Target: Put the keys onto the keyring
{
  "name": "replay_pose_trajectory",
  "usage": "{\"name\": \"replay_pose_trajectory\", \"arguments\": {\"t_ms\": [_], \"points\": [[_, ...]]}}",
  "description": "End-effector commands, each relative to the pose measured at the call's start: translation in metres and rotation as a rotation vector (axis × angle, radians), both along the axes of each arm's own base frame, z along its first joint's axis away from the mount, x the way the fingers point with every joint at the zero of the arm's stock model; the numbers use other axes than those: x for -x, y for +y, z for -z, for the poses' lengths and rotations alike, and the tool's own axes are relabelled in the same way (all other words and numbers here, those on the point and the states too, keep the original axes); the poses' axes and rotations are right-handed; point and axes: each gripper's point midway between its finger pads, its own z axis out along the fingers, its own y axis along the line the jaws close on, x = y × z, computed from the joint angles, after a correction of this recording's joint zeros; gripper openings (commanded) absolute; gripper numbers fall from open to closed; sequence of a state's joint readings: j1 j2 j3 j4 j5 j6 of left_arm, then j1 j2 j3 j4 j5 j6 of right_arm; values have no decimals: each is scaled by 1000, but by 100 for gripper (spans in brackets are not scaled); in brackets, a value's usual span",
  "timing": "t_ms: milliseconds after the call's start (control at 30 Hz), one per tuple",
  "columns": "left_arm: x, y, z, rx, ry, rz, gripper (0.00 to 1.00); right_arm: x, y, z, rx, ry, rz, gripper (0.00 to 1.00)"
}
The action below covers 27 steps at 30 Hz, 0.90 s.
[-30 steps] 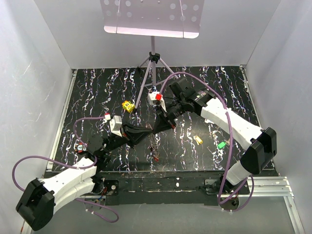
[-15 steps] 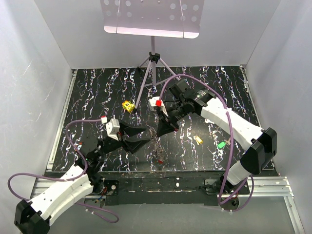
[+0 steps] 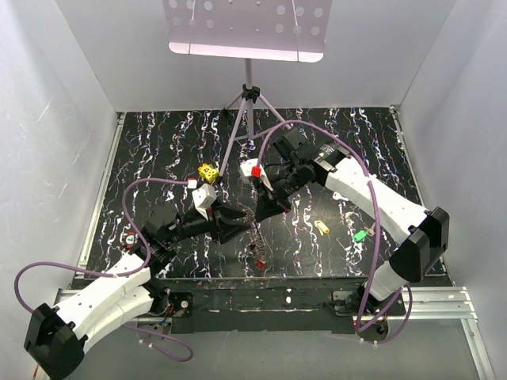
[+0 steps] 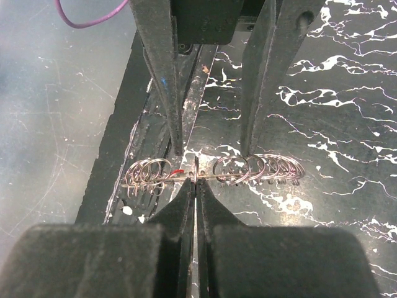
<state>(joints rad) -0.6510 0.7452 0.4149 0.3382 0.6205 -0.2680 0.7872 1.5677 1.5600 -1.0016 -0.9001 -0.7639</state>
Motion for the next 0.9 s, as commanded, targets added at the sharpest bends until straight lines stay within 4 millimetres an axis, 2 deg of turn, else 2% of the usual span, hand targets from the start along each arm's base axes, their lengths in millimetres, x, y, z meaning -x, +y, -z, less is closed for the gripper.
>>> {"name": "replay_pose_trajectory", "arguments": {"t_ms": [0,333,467,700,867], "points": [[-5,0,-23,37,-56,-17,43,4,5,-13,-37,-5,-29,1],[3,-3,-27,84,-41,22,36,6,9,-11,-33,15,-38,1],[4,-6,-21,72,-18,42,31,7,10,-11,-31,23,-41,1],[5,-5,-11,31,-5,45,31,7,10,-10,-27,23,-38,1],[5,-7,-11,16,8,58,28,7,11,-9,-24,26,-40,1]]}}
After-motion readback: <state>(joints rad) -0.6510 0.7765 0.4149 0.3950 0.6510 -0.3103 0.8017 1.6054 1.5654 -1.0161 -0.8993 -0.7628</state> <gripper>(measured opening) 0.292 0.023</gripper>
